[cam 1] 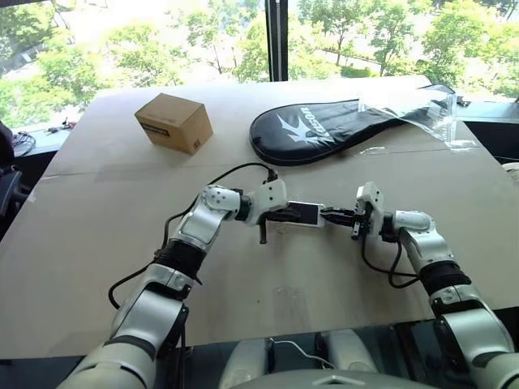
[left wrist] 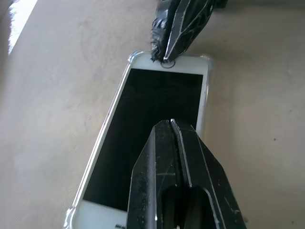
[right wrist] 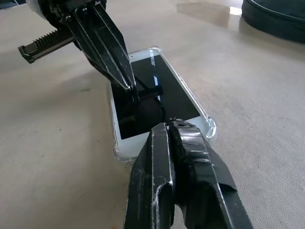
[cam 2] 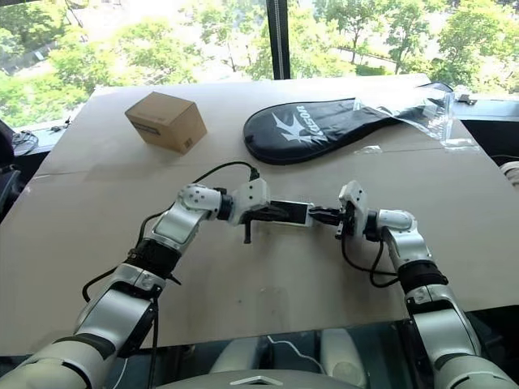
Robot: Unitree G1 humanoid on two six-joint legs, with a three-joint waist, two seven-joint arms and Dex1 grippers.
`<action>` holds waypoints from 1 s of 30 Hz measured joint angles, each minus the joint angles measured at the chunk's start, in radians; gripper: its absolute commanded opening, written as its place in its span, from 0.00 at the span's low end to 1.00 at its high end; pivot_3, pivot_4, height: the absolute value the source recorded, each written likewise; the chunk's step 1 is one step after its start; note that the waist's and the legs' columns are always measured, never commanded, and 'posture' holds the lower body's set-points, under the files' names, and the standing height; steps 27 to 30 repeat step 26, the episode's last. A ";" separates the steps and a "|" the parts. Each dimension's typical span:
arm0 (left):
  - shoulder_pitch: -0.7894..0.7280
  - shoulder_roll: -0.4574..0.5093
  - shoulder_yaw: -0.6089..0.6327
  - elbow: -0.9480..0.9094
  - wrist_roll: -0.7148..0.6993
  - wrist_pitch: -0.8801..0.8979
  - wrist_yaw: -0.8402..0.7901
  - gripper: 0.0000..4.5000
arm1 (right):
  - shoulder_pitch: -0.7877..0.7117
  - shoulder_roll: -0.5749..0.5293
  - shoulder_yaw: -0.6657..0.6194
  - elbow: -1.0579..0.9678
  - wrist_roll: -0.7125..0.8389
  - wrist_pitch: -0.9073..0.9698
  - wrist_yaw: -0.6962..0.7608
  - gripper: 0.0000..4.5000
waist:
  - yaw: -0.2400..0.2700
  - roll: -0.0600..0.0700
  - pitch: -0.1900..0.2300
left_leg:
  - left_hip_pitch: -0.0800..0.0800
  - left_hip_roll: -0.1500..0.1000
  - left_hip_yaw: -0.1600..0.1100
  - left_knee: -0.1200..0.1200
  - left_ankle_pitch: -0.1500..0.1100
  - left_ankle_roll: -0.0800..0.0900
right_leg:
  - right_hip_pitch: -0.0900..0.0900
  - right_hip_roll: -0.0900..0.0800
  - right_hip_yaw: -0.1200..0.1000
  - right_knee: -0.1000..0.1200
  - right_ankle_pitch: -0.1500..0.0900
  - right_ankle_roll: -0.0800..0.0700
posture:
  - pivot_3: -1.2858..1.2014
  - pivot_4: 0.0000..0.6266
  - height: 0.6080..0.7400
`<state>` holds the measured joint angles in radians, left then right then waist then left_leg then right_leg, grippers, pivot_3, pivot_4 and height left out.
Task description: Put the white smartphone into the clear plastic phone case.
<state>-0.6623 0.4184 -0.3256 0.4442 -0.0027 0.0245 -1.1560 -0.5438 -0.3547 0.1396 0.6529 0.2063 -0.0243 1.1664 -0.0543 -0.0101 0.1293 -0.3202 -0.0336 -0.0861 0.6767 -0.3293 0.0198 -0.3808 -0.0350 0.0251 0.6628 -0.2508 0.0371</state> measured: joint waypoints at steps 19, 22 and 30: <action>0.260 0.143 0.301 -0.199 -0.316 0.144 -0.034 0.84 | 0.204 -0.210 -0.145 -0.382 0.165 0.170 0.072 1.00 | 0.013 0.010 -0.013 | -0.043 0.000 -0.002 0.003 0.003 -0.006 | -0.043 -0.004 0.003 0.001 0.000 -0.001 | 0.52 0.24 1.00; 0.327 0.263 0.359 -0.177 -0.305 0.088 -0.061 0.99 | 0.235 -0.330 -0.245 -0.461 0.221 0.206 0.089 1.00 | 0.020 0.010 -0.011 | -0.044 0.000 -0.003 0.002 0.003 -0.006 | -0.043 -0.004 0.001 0.000 0.000 -0.001 | 0.52 0.24 1.00; 0.360 0.332 0.398 -0.081 -0.270 -0.024 -0.062 0.99 | 0.305 -0.405 -0.286 -0.445 0.225 0.201 0.118 1.00 | 0.040 0.012 -0.008 | -0.042 -0.001 -0.003 0.001 0.003 -0.005 | -0.040 -0.004 0.001 -0.001 0.000 -0.001 | 0.52 0.24 1.00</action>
